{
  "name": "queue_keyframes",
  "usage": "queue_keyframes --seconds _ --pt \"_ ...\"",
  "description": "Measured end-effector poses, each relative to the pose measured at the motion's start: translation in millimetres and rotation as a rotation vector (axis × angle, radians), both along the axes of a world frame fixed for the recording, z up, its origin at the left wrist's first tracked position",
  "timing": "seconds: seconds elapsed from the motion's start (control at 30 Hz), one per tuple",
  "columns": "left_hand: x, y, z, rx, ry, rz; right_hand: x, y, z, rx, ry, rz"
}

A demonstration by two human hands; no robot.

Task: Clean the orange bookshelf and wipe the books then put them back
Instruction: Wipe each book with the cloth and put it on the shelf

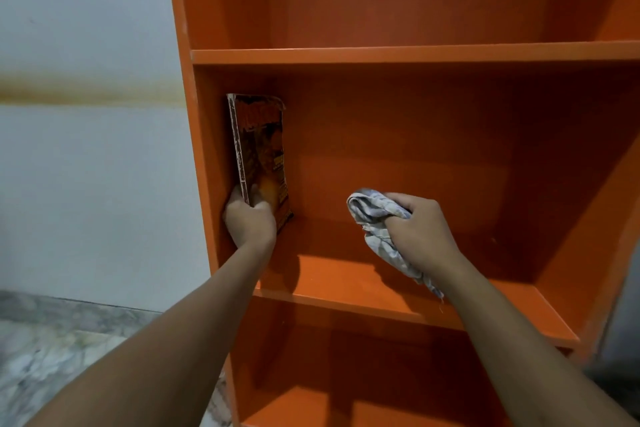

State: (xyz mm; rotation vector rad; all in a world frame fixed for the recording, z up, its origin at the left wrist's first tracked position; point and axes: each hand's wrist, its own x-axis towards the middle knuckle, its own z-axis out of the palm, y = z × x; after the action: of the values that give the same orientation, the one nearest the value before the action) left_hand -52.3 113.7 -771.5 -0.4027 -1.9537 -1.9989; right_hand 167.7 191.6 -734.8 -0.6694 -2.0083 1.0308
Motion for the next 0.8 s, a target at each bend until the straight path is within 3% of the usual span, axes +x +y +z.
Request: queue_keyframes --seconds 0.2,0.33,0.43,0.53,0.6,0.8 --pt "13 -18 -8 -0.118 -0.053 0.043 4 6 -11 -0.001 -0.003 -0.002" --pt "30 -54 -26 -0.225 0.265 -0.002 -18 22 -27 0.022 -0.081 -0.098" --pt "36 -86 -33 -0.373 0.472 0.157 -47 40 -52 0.091 -0.414 -0.184" --pt "30 -105 -32 -0.396 0.276 0.242 -65 36 -63 0.218 -0.727 -0.206" --pt "23 -111 -33 -0.348 0.134 0.125 -79 27 -64 0.301 -0.700 -0.104" --pt "12 -119 -37 -0.304 0.172 -0.031 -104 -25 -72 0.465 -0.610 0.203"
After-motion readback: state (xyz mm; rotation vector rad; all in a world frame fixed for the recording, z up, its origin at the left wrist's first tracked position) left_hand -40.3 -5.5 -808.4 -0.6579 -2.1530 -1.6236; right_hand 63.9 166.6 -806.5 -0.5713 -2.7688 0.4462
